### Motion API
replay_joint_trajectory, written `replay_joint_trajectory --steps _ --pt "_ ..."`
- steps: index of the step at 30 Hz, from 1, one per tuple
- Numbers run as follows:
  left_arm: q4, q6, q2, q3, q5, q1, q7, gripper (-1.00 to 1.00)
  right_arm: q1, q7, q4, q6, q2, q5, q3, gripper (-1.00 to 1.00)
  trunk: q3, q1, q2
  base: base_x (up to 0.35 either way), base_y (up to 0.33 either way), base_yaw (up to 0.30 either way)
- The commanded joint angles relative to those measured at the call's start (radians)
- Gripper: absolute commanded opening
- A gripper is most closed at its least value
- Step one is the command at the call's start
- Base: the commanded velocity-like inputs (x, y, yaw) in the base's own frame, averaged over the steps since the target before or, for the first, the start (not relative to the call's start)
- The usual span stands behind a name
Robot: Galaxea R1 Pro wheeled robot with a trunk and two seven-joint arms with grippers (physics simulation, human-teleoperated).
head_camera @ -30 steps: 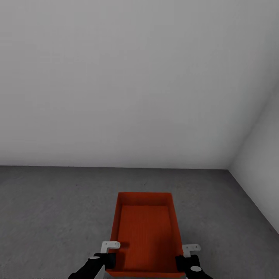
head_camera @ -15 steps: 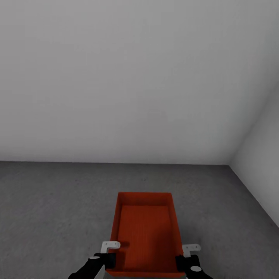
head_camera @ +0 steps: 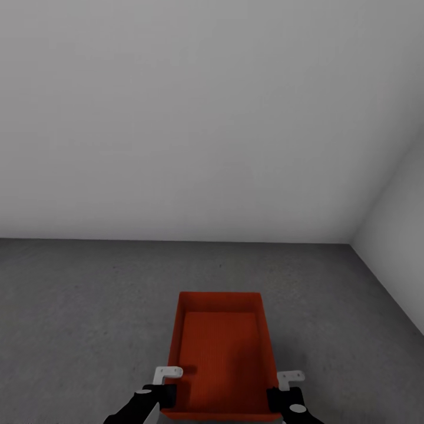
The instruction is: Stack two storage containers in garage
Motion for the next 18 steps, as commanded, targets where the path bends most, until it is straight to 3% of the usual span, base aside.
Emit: replay_joint_trajectory --steps 1,18 --pt "-0.005 -0.015 0.0 0.001 -0.008 -0.001 0.01 -1.0 -0.001 -0.008 0.008 0.046 0.0 -0.023 -0.005 -1.0 -0.006 0.004 -0.008 0.0 0.0 0.0" --pt "-0.005 -0.015 -0.001 0.001 -0.008 -0.001 0.01 -1.0 -0.001 -0.008 0.008 0.046 0.0 -0.023 -0.005 -1.0 -0.086 0.069 -0.127 0.0 0.0 0.0"
